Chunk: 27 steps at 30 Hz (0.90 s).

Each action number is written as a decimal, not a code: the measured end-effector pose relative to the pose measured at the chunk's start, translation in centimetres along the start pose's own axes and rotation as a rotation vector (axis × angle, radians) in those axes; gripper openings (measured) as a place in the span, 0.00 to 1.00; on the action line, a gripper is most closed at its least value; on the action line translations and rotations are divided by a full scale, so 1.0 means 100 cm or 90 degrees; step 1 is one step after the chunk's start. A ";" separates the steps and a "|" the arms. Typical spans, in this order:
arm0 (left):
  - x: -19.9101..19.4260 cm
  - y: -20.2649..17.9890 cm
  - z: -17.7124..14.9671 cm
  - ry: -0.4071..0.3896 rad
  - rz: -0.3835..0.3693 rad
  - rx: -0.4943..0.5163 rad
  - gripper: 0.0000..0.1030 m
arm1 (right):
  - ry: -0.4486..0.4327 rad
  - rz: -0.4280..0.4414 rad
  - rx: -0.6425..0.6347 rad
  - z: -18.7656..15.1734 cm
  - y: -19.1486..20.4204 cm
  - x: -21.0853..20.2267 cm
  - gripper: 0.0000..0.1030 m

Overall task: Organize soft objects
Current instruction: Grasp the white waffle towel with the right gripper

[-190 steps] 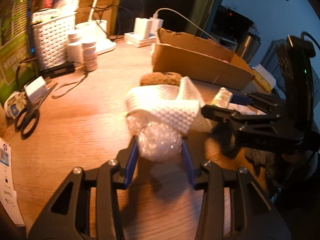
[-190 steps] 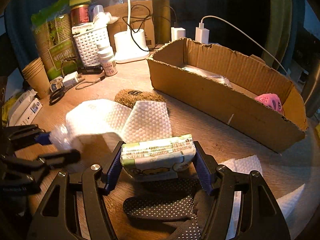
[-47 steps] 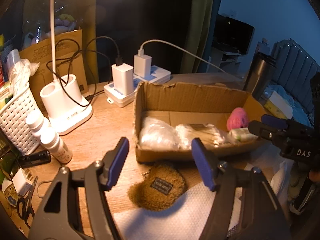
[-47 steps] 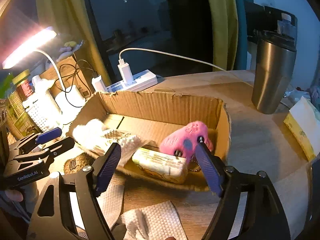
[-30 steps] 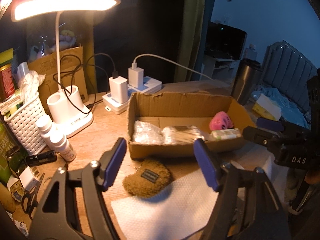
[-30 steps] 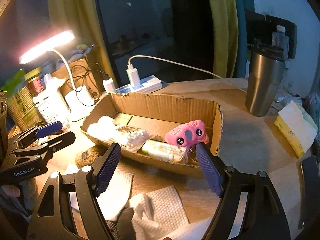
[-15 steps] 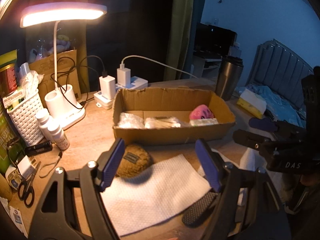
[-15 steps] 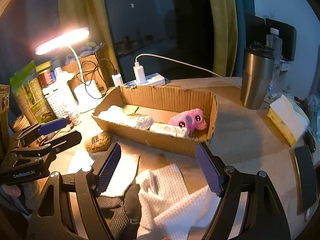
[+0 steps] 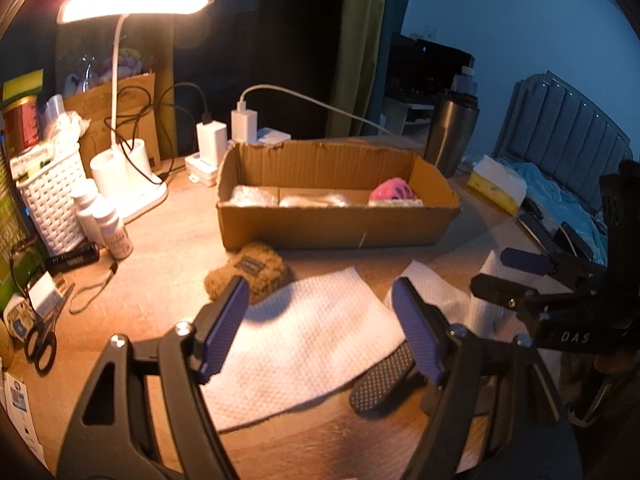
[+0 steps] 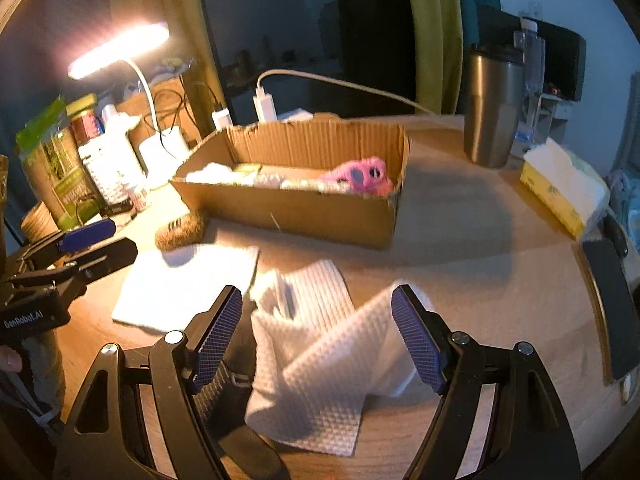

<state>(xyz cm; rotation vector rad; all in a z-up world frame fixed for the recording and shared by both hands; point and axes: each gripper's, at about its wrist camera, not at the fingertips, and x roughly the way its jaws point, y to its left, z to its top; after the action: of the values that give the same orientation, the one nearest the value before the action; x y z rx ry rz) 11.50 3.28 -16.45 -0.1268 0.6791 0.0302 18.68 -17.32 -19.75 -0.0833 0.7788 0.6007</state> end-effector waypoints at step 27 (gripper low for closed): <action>0.061 -0.001 -0.024 0.138 0.084 0.025 0.73 | 0.071 -0.039 -0.068 -0.018 -0.006 0.046 0.52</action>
<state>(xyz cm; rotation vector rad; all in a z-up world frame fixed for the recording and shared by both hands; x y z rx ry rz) 14.77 2.78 -22.13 -0.0479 0.9032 0.1310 20.39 -16.13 -24.24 -0.2397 0.8494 0.5826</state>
